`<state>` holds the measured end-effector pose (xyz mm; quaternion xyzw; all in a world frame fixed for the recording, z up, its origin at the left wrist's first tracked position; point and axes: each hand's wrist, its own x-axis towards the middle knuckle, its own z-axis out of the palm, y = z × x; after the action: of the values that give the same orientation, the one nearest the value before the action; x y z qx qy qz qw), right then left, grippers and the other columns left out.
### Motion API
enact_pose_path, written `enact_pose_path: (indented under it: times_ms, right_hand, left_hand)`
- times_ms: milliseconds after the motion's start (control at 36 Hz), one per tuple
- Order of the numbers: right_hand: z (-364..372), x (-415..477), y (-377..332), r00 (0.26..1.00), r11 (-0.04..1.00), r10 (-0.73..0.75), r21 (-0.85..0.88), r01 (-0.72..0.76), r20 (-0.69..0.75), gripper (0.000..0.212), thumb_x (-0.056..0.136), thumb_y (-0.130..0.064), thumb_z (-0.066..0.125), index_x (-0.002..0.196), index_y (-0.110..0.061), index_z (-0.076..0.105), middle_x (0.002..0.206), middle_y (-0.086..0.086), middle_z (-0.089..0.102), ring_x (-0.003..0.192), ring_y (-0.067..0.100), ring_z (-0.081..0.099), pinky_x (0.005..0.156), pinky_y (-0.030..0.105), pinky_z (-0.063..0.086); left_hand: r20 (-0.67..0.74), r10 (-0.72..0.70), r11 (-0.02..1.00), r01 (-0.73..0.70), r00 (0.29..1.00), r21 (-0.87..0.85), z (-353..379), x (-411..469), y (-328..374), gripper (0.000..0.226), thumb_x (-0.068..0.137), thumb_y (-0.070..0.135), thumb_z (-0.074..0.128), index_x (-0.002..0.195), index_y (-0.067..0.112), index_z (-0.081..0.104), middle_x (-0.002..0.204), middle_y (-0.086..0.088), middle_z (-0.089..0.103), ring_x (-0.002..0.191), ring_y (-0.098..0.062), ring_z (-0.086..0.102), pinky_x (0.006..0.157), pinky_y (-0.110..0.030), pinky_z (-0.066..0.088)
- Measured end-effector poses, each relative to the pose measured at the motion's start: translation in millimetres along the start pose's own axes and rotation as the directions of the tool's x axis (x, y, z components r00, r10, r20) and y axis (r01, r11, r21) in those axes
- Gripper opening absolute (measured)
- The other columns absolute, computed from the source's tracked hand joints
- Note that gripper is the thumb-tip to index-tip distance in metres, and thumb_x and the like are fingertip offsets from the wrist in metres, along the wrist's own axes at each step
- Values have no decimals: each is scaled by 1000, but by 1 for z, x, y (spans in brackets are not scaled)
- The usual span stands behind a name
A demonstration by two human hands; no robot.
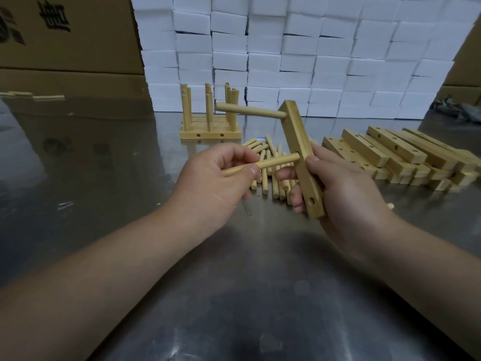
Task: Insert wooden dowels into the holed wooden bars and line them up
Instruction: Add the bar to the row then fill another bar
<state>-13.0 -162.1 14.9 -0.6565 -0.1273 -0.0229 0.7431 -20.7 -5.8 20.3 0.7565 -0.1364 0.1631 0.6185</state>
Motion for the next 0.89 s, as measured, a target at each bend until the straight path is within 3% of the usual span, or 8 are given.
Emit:
enact_pose_path:
  times_ms: [139,250,361,500,889]
  right_hand:
    - [-1,0,0,999,1000,-2,-9,2,32,34,98,-10,34,105,-23,64,75,0,67,45,15,52,43,23,43]
    - [-2,0,-1,999,1000,22,-2,-22,34,30,96,-9,35,108,-20,59,72,0,66,44,17,53,43,26,45]
    - [-1,0,-2,997,999,47,22,-48,54,29,95,-7,30,105,-20,54,64,1,62,44,17,54,42,28,46]
    - [1,-3,-1,997,1000,-3,-8,3,77,33,99,-12,30,104,-25,60,66,1,59,44,15,49,42,27,43]
    - [4,-6,-4,996,996,-66,-59,70,55,35,99,-10,35,104,-35,59,63,-3,57,42,13,46,40,22,39]
  left_hand:
    - [22,49,995,-50,999,83,-2,-1,-4,30,86,14,60,78,43,62,59,20,62,49,3,49,52,-9,42]
    - [23,73,988,-75,997,134,-1,-1,-6,25,83,18,65,73,41,63,53,24,57,48,6,48,46,-5,34]
    - [40,106,979,-111,994,168,-1,-1,-8,29,81,18,67,69,44,62,60,24,60,55,8,51,51,-3,35]
    - [57,136,966,-145,989,214,-2,-2,-7,29,80,22,67,67,48,62,69,22,63,59,8,54,53,-3,38]
    - [47,122,971,-129,991,203,-3,-2,-4,23,81,24,65,68,43,62,54,22,58,49,7,48,45,-4,34]
